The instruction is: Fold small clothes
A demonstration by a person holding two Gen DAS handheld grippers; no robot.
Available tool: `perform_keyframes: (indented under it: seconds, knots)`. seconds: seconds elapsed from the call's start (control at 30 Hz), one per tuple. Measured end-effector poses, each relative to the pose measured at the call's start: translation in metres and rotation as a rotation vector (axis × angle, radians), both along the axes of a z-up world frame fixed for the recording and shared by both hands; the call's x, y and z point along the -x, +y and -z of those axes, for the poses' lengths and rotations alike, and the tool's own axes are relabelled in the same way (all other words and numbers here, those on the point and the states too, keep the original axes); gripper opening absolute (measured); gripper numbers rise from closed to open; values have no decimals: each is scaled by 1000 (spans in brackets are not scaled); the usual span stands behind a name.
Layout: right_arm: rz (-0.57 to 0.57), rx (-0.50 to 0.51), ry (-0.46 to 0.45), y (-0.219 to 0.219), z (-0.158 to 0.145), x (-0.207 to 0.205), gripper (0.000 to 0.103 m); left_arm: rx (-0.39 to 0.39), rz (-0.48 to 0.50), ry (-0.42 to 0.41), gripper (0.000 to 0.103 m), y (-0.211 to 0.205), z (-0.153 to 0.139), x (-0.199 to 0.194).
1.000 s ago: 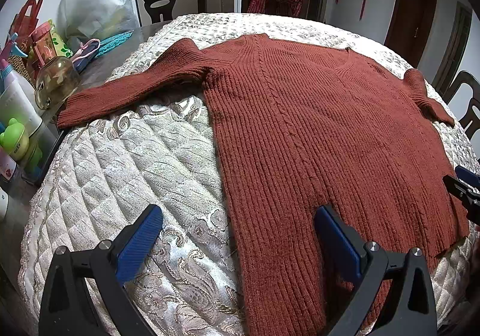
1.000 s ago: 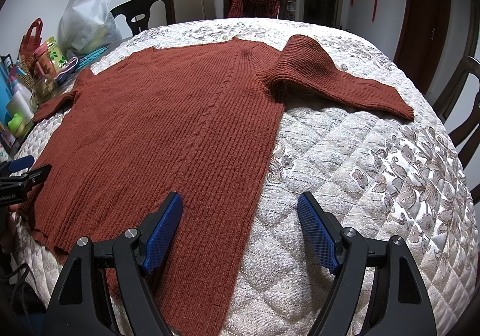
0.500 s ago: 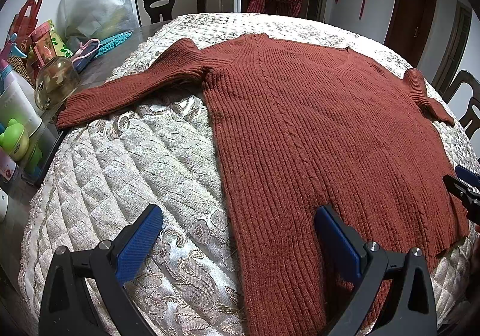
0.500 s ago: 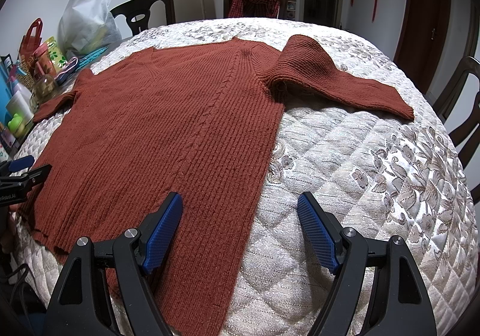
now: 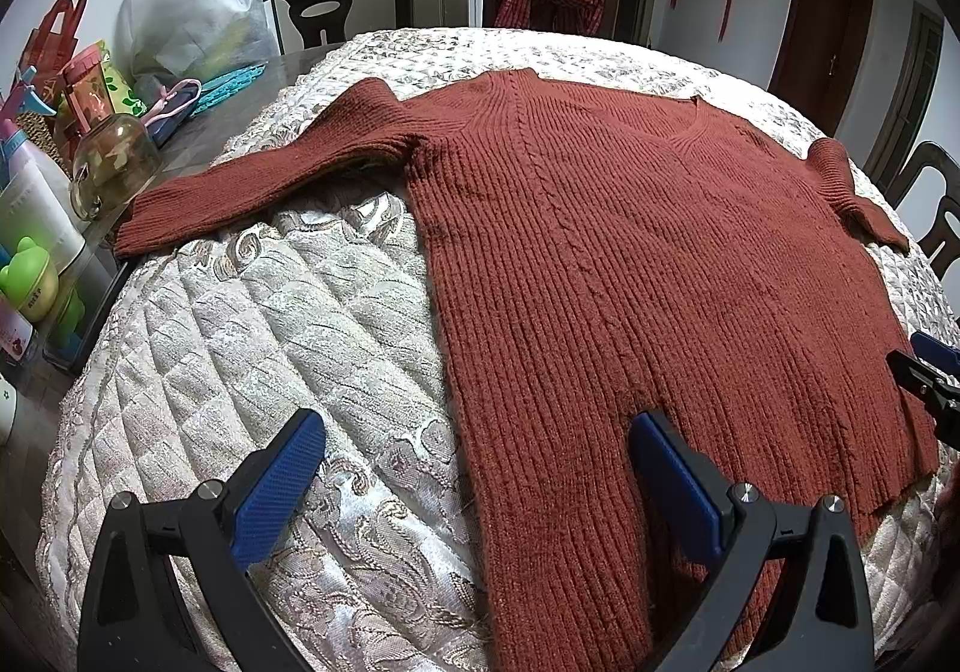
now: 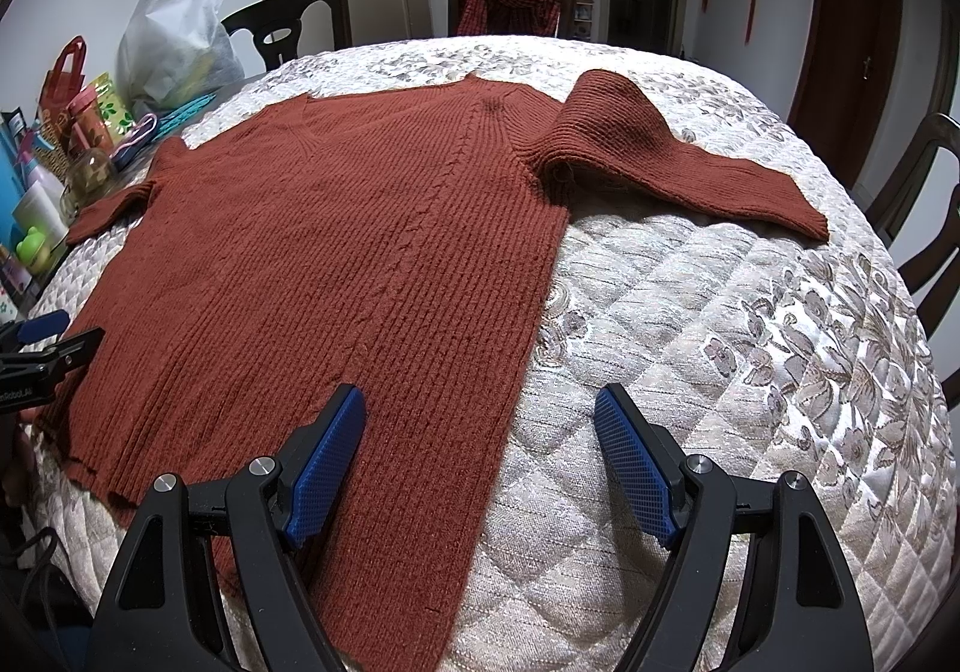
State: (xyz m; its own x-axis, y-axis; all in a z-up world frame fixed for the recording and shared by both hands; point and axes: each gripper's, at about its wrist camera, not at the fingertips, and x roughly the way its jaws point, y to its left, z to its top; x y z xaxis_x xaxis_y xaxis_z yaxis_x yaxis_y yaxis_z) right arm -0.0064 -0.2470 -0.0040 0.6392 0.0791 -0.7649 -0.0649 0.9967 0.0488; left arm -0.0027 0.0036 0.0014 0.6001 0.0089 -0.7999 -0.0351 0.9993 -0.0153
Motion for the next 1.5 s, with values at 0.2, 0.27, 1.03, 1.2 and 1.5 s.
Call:
perform_keyframes:
  seconds: [0.2,0.27,1.03,1.2,1.5]
  knots:
    - [-2,3,3,3,-2,-1,79,0,0,0,103,0,0,0]
    - [-3,3,3,2,0,0,79,0,1,0,103,0,0,0]
    - [2,2,3,3,0,0,79,-3,-2,-4,103,1,-3,0]
    - [5,1,7,2,0,-1,79,-1,-2,-3,103,1,-3,1]
    - [10,7,3,3,-7,0,79,-7,-7,-22,102,4,-7,-3]
